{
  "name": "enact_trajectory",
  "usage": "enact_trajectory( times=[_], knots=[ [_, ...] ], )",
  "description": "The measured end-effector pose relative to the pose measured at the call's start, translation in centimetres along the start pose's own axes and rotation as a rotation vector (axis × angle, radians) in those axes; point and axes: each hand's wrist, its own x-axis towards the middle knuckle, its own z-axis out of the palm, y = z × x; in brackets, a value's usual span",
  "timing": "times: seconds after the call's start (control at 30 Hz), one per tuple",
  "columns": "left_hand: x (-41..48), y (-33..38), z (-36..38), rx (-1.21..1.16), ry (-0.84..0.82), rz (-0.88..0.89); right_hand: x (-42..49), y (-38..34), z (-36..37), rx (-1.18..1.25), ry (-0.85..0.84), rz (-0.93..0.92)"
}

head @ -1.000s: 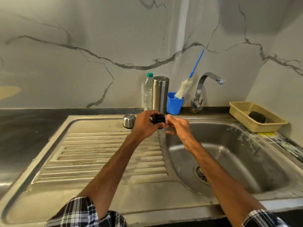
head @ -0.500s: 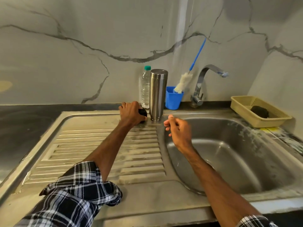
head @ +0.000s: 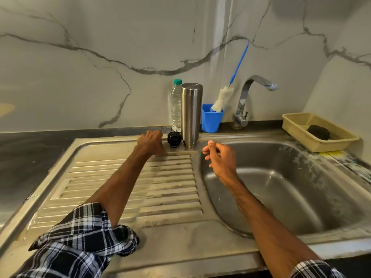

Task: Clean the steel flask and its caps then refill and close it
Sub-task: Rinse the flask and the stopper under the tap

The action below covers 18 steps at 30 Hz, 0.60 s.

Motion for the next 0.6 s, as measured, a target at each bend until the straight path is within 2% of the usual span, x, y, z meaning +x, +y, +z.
enact_trajectory(
  times=[0.1, 0.23, 0.47, 0.6],
  knots=[
    [-0.6, -0.6, -0.3, -0.093, 0.073, 0.033, -0.1, -0.2, -0.2, -0.005, -0.001, 0.013],
    [-3.0, -0.1, -1.1, -0.208, 0.085, 0.08, -0.2, -0.5, -0.8, 0.004, -0.039, 0.044],
    [-8.5, 6.7, -0.6, -0.513, 0.232, 0.341, -0.9, -3.4, -2.2, 0.243, -0.368, 0.428],
    [-8.6, 11.4, 0.7, -0.612, 0.345, 0.402, -0.6, -4.1, -5.7, 0.361, -0.369, 0.456]
  ],
)
